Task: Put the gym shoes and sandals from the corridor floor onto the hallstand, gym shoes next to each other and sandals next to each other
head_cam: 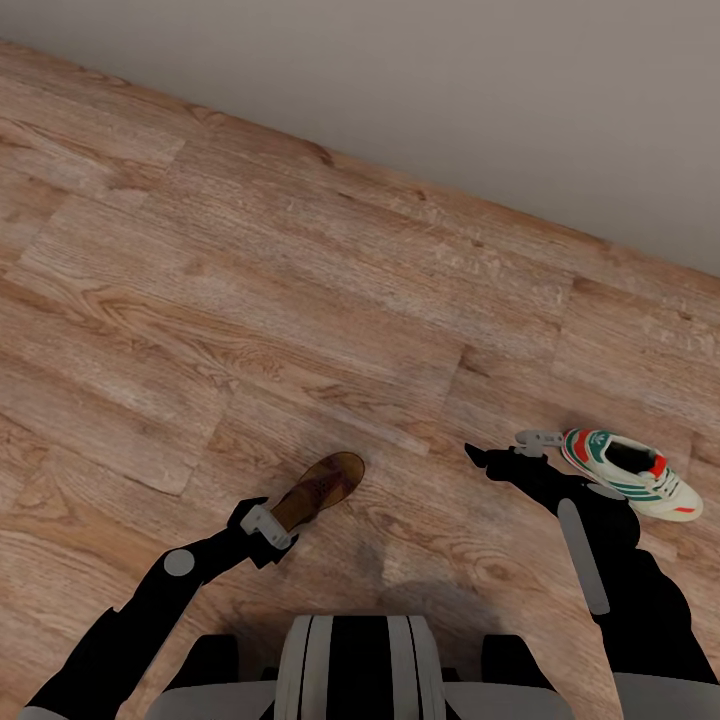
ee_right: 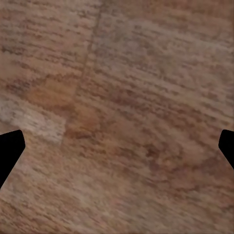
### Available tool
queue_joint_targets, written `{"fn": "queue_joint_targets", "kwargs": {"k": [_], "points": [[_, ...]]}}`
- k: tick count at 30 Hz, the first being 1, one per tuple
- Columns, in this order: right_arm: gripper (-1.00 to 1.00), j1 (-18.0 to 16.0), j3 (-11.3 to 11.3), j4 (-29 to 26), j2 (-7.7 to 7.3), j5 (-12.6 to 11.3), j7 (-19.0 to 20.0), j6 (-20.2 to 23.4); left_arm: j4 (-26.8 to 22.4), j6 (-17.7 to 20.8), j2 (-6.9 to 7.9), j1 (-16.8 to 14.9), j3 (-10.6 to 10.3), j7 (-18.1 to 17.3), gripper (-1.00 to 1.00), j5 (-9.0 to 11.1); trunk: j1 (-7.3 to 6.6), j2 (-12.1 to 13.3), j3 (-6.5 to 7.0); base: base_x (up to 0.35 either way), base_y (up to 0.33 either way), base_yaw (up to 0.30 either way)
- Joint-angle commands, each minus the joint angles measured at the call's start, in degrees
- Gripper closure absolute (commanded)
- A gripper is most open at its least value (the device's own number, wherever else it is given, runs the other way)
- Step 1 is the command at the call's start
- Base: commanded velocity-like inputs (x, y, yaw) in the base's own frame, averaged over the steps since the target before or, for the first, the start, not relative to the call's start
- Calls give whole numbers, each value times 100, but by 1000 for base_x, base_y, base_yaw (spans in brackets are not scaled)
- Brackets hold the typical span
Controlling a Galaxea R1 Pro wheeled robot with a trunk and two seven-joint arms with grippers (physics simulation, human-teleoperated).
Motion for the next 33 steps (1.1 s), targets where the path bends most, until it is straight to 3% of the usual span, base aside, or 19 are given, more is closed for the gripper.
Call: {"fn": "queue_joint_targets", "kwargs": {"k": [1, 16, 33], "points": [[-100, -2, -8, -5, 0, -16, 17, 32, -10, 24, 3, -2, -5, -17, -100, -33, -1, -1, -3, 2, 0, 0], [-100, -2, -8, -5, 0, -16, 17, 32, 38, 314, 6, -29, -2, -11, -100, -82, -1, -1, -3, 0, 0, 0], [-100, -2, -3, -5, 0, -16, 17, 32, 53, 341, 8, -37, 4, -8, -100, -198, -1, -1, -3, 0, 0, 0]]}}
